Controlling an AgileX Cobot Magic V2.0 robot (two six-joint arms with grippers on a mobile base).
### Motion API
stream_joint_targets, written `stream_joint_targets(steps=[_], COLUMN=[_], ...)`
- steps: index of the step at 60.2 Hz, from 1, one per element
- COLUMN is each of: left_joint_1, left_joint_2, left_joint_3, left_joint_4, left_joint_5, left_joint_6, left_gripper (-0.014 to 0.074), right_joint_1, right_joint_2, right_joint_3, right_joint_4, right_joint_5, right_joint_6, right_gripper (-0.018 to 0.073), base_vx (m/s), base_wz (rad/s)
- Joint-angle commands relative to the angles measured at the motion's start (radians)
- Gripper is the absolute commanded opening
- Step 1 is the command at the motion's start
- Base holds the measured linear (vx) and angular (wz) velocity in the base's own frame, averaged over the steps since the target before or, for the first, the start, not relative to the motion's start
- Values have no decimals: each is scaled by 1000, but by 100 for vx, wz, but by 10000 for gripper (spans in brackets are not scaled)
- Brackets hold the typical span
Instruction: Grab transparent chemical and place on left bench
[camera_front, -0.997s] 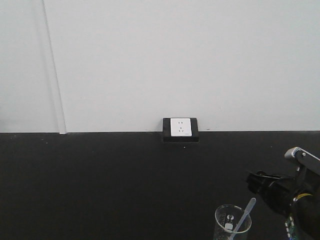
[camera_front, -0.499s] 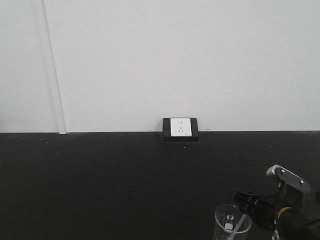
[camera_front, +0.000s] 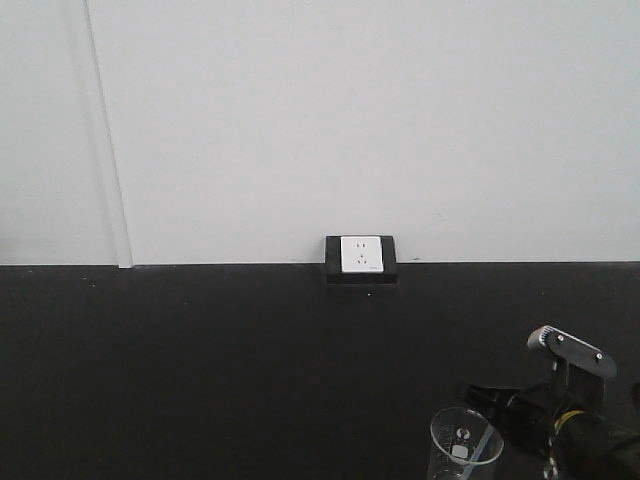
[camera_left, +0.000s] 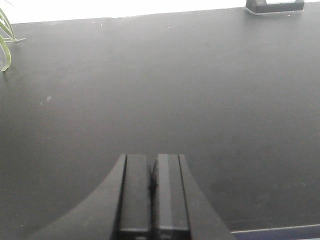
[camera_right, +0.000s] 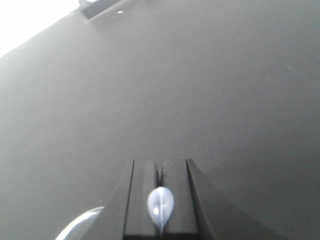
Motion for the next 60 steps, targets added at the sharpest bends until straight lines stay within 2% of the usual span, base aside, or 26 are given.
stream_joint_targets(steps=[1, 11, 22, 28, 36, 47, 60], left_joint_1=[-2, -2, -2, -2, -2, -2, -2], left_joint_2=[-19, -19, -19, -19, -19, -19, -19], left_joint_3=[16, 16, 16, 16, 16, 16, 16], left_joint_4=[-1, -1, -1, -1, -1, -1, -1], left_joint_5=[-78, -78, -78, -78, -78, -78, -78], left_joint_6=[-8, -8, -8, -8, -8, -8, -8], left_gripper=[-3, -3, -3, -3, -3, -3, -3], right_joint_1=[-4, -4, -4, -4, -4, -4, -4], right_joint_2=[-96, -241, -472, -613, -808, -1070, -1312], right_joint_3=[-30, -30, -27, -4, 84, 217, 290], right_joint_4=[-11, -19, -77, -108, -162, -165, -165], right_joint_5=[-101, -42, 201, 315, 350, 366, 480], right_joint_6=[-89, -274, -399, -407, -407, -403, -403], right_gripper=[-4, -4, -4, -4, -4, -4, -4], base_vx=[0, 0, 0, 0, 0, 0, 0], base_wz=[0, 0, 0, 0, 0, 0, 0])
